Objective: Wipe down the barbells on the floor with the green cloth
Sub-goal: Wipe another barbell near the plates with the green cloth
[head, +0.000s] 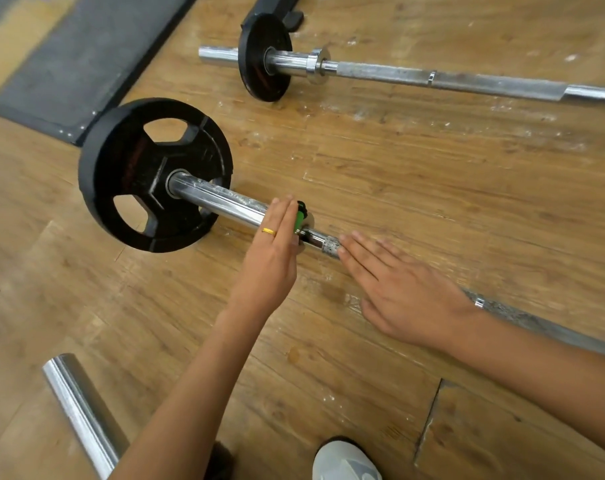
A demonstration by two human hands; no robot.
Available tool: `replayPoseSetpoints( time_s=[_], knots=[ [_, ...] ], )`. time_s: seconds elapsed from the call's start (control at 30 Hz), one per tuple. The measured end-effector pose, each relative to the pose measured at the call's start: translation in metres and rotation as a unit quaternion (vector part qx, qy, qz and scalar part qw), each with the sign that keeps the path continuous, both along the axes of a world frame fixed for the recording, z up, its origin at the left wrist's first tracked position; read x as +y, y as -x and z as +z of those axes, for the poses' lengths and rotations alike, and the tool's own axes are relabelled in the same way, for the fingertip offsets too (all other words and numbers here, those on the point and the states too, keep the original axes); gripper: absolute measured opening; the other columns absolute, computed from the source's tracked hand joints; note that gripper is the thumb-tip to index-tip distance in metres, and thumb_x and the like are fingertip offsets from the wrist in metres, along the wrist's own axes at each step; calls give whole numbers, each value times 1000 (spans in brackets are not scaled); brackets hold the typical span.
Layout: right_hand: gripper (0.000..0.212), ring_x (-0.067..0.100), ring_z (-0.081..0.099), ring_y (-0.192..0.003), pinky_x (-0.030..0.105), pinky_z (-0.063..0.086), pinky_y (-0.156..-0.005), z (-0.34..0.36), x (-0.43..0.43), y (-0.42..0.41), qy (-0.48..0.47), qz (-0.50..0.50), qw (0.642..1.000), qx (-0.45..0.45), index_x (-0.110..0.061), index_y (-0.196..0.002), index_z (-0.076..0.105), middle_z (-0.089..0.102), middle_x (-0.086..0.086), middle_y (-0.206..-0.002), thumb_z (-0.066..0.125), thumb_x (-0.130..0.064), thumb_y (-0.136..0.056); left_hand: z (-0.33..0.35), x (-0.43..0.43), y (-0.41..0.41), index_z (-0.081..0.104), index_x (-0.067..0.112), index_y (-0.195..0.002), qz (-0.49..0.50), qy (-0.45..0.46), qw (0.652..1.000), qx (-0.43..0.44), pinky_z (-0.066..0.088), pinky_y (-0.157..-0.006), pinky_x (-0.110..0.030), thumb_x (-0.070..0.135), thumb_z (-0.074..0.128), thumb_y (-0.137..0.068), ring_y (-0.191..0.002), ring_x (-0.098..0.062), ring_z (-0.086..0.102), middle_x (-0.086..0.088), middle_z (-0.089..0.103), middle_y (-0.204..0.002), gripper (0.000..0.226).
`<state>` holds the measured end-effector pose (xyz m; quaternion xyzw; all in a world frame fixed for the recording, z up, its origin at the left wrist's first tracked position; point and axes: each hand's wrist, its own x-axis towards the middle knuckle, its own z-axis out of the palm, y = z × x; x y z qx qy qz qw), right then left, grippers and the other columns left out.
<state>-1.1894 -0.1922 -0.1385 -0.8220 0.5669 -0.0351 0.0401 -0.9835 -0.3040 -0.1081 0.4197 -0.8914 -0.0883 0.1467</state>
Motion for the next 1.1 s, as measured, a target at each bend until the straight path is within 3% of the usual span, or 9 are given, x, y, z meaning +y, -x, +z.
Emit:
replayPoseSetpoints(
  time_s=[0.17, 0.43, 0.63, 0.83, 1.1],
  knots=[
    [72, 25, -5, -154, 40, 5, -125, 3, -4, 2, -13, -3, 1000, -8, -4, -159, 5, -4, 14, -165, 31, -39, -101, 3, -19, 27, 41, -5, -148, -20, 12, 1000, -20, 20, -123, -31, -1, 43, -102, -148, -34, 33, -21, 44, -152, 46],
    [75, 28, -3, -155, 42, 3, -126, 8, -7, 8, -9, -10, 1000, 11, -2, -158, 4, -3, 17, -166, 34, -39, -101, -13, 12, 11, 21, -9, -155, 7, 0, 1000, 30, 15, -127, -46, -3, 37, -103, -155, -35, 11, -22, 17, -165, 55],
    [78, 23, -13, -154, 39, -1, -126, 6, -17, 18, -26, -18, 999, -19, -6, -159, -6, -10, 12, -166, 28, -43, -100, -12, -13, 26, 19, -4, -157, -8, -9, 1000, 28, 4, -127, -31, -2, 35, -105, -156, -32, 5, -17, 15, -166, 54],
    [78, 20, -19, -152, 35, -7, -124, 3, -28, 32, -38, -27, 998, -46, -10, -156, -18, -19, 10, -165, 23, -47, -101, -19, -5, 22, 18, -9, -155, -21, 15, 999, 27, 11, -127, -43, -13, 38, -100, -155, -37, 4, -21, 11, -166, 58],
    [87, 18, -13, -154, 34, 2, -124, 1, -46, 51, -51, -27, 997, -55, -11, -157, -16, -12, 9, -167, 34, -48, -97, -12, -48, 50, 25, -3, -156, -61, 37, 997, -5, -2, -123, -21, -4, 37, -103, -155, -33, 8, -18, 23, -164, 54]
  ],
)
